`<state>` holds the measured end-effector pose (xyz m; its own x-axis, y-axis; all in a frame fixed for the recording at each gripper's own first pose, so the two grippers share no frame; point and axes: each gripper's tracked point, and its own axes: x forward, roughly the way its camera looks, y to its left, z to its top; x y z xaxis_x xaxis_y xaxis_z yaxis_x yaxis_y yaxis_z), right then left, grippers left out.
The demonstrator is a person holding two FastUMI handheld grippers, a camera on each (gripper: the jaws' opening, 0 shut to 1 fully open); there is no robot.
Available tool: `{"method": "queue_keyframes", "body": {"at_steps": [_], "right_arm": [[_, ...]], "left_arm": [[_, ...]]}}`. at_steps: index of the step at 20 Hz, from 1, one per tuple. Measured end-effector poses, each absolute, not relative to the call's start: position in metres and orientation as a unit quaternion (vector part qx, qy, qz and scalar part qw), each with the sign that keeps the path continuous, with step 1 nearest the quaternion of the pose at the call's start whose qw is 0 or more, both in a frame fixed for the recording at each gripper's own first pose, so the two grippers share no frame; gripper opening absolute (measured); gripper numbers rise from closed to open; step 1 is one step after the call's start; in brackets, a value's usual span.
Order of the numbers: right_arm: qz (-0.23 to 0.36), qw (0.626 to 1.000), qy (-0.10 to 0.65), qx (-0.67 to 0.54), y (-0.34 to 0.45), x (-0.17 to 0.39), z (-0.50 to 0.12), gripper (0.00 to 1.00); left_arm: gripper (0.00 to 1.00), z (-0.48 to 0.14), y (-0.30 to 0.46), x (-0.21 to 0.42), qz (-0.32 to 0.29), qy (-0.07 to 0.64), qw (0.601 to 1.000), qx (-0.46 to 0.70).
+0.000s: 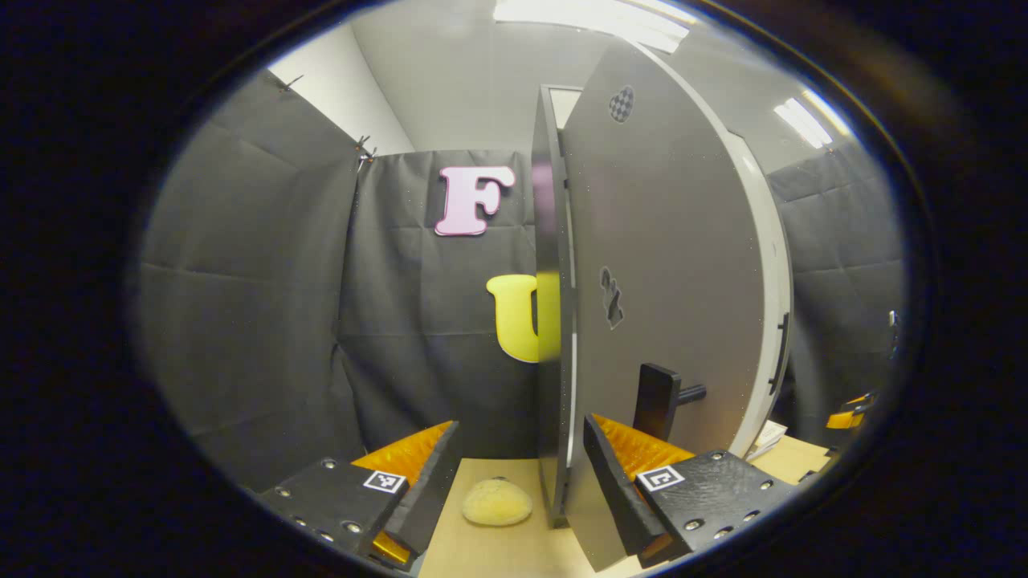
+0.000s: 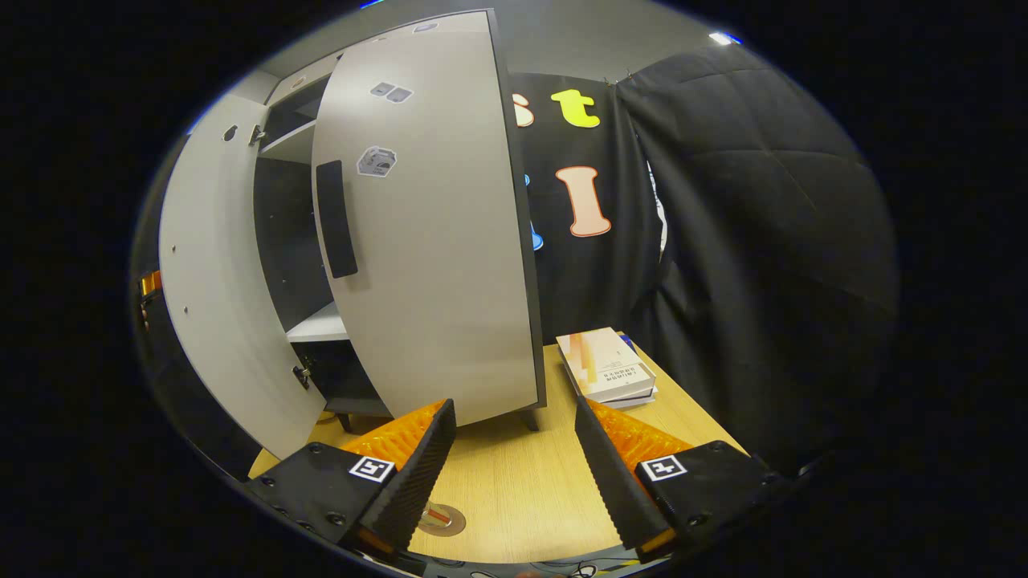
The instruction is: Grasp the bottle in the cabinet with the left hand and place it on the coaster, then close the right door with the right hand and the left door with the left hand.
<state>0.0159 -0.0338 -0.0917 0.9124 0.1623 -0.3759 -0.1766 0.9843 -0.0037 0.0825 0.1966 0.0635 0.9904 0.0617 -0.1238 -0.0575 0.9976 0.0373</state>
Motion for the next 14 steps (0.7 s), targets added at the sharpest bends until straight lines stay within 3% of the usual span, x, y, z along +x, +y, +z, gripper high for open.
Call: {"method": "queue_keyframes", "body": {"at_steps": [1,14], "right_arm": [[0.089,0.977,0.191,-0.02,-0.034,0.018,-0.092,0.95],[0.095,0.977,0.189,-0.016,-0.08,0.057,-0.082,0.95]], "left_arm": [[0.95,0.063,0.19,0.084,0.03,0.064,0.997,0.018],[0.95,0.061,0.096,0.085,0.068,0.061,0.993,0.072]]}}
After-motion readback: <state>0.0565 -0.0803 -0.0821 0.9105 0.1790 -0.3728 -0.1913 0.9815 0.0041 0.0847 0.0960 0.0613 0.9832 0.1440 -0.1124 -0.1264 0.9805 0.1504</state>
